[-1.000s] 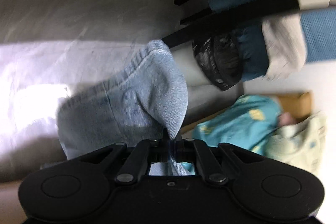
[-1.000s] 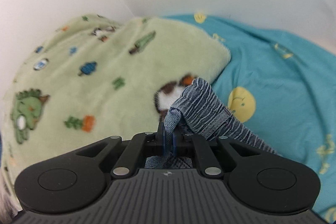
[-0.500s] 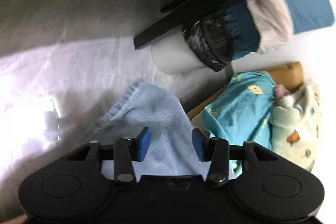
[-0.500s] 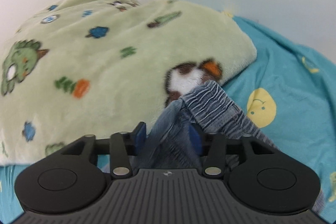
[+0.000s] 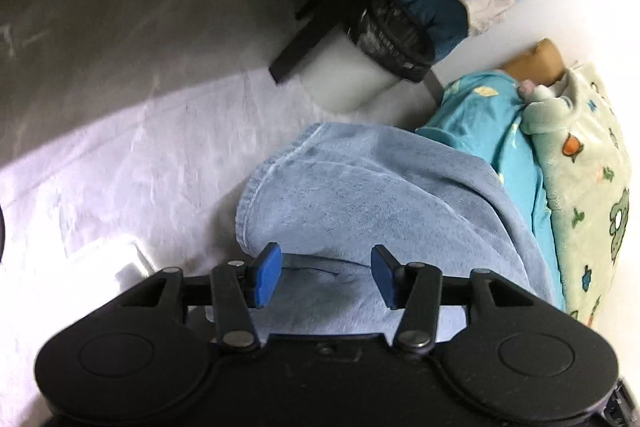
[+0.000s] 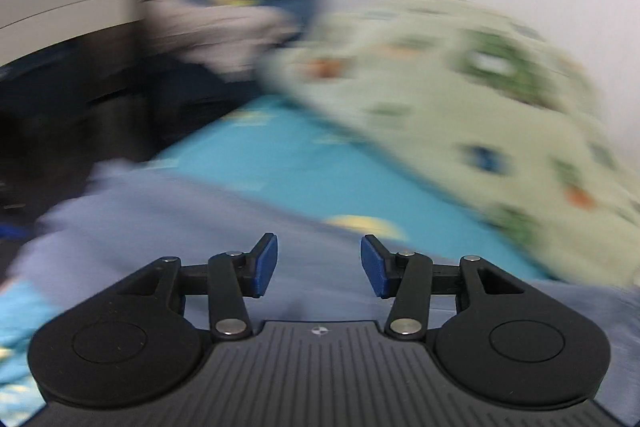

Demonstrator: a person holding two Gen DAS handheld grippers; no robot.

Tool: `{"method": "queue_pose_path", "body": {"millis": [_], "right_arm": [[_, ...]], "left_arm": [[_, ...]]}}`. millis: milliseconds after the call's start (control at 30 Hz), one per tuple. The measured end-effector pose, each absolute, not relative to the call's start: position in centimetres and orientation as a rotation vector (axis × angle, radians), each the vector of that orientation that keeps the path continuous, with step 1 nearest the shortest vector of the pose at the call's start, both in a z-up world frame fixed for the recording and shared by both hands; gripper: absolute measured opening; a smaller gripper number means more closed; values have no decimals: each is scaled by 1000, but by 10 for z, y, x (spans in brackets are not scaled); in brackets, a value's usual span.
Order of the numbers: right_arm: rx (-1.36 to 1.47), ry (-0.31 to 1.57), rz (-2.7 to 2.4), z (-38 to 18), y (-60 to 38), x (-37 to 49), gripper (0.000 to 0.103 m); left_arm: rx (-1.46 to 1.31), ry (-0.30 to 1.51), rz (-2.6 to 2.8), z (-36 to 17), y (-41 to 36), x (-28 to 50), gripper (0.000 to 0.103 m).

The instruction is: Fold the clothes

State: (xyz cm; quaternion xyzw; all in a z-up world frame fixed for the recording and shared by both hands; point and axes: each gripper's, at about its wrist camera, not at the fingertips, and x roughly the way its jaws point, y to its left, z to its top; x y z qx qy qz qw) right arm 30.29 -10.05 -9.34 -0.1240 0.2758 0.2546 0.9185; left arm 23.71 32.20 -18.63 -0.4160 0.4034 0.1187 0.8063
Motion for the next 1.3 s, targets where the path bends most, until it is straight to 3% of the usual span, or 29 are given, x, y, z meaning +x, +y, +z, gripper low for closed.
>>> {"method": "queue_pose_path", "body": {"millis": [400,533,767,833,900,967,1200,1300], "right_arm": [[-529,590,944,-115,44,319,49],[-650,541,1094,-123,81,326,50],[-918,651,1236,-149,146,334,49],[-1016,641,1252,-157,158,328,37],[-1023,650,1255,-154,160,329,18],[-997,665,1248,-148,161,334,11],[-611,788,1099,-109,146,391,10],[-450,857,938,-117,135,427,10]], "left_arm": [[-701,733,178,-201,279,246,46],[-689,667,183,-197,288,238,45],[-735,595,245,-204,320,220,45],[-771,584,247,-208,330,217,45],[-811,574,244,-211,338,213,45],[-839,563,240,-212,344,211,45],[-876,564,202,-213,347,209,45],[-882,566,200,-214,347,208,45]]}}
